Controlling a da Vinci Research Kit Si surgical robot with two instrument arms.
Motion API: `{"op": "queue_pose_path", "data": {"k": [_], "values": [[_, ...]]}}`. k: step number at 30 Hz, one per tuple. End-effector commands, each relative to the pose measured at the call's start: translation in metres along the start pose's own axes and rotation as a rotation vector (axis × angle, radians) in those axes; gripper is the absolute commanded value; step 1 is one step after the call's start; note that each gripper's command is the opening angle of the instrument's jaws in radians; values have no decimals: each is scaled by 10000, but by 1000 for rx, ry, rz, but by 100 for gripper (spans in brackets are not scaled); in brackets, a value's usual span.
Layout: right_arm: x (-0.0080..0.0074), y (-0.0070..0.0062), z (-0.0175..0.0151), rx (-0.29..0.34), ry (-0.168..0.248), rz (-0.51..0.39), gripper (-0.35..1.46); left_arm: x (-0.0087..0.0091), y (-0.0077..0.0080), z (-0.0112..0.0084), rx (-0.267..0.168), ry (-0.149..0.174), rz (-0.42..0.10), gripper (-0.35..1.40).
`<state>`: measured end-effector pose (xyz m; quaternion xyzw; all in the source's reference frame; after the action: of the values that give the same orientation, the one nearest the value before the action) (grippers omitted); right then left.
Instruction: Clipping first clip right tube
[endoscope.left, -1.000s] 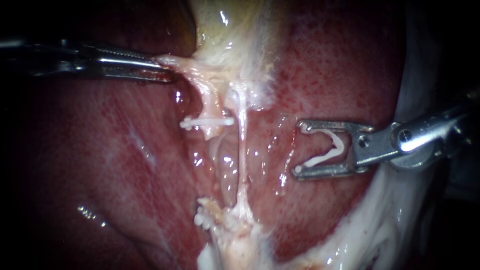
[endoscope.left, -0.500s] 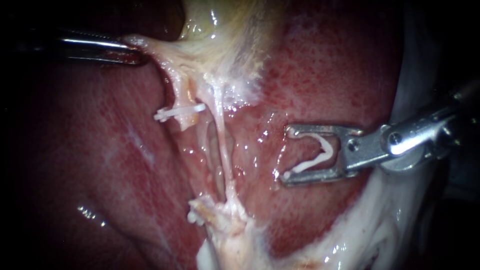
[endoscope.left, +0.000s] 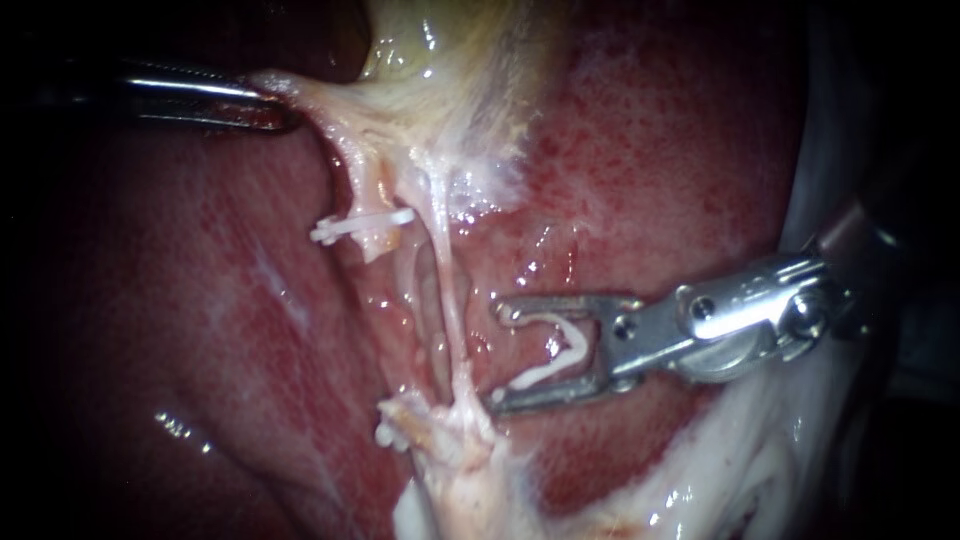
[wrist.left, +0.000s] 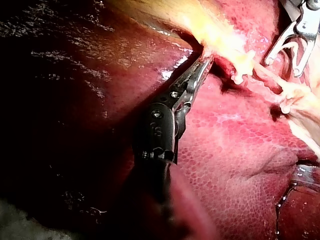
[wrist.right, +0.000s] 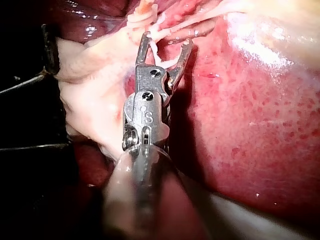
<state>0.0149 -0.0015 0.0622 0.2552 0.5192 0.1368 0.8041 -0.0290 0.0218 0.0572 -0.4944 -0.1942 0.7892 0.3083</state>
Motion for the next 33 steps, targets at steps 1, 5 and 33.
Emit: {"op": "queue_pose_path", "data": {"k": [1, 5, 33], "values": [[-1, 2, 4, 8, 9, 15, 50, 0, 0, 0, 1, 0, 0, -35], [-3, 9, 19, 43, 44, 63, 50, 0, 0, 0, 1, 0, 0, -35], [15, -2, 45, 320, 222, 325, 41, 1, 0, 1, 1, 0, -1, -35]]}}
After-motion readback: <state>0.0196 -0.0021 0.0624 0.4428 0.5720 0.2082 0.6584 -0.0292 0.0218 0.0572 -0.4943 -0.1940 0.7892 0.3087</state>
